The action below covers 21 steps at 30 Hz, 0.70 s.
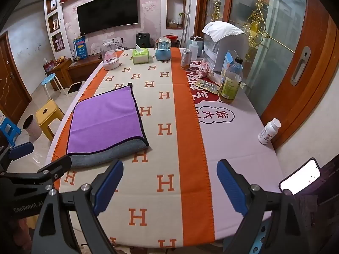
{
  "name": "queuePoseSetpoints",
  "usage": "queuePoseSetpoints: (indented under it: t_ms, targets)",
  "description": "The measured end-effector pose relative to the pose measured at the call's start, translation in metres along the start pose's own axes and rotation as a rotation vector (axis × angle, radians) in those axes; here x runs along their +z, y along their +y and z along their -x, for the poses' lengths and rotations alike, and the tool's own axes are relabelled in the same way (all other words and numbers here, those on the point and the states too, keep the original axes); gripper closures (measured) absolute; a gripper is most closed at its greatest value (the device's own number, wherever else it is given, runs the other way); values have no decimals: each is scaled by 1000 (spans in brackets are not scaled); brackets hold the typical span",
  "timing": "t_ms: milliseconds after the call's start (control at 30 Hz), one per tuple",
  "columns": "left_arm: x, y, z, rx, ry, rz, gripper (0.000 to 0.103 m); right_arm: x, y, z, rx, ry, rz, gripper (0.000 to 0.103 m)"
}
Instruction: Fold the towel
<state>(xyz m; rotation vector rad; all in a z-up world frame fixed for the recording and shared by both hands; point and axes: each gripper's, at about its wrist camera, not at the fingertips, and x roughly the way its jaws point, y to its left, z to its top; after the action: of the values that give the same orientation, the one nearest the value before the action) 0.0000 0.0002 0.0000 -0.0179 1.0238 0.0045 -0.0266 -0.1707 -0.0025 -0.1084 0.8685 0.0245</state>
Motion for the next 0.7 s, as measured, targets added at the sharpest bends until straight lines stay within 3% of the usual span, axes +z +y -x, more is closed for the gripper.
queuePoseSetpoints:
  t_ms: [700]
  targets:
    - [0, 0, 0, 4, 1, -2, 1, 3, 8, 1, -3, 3, 2, 13]
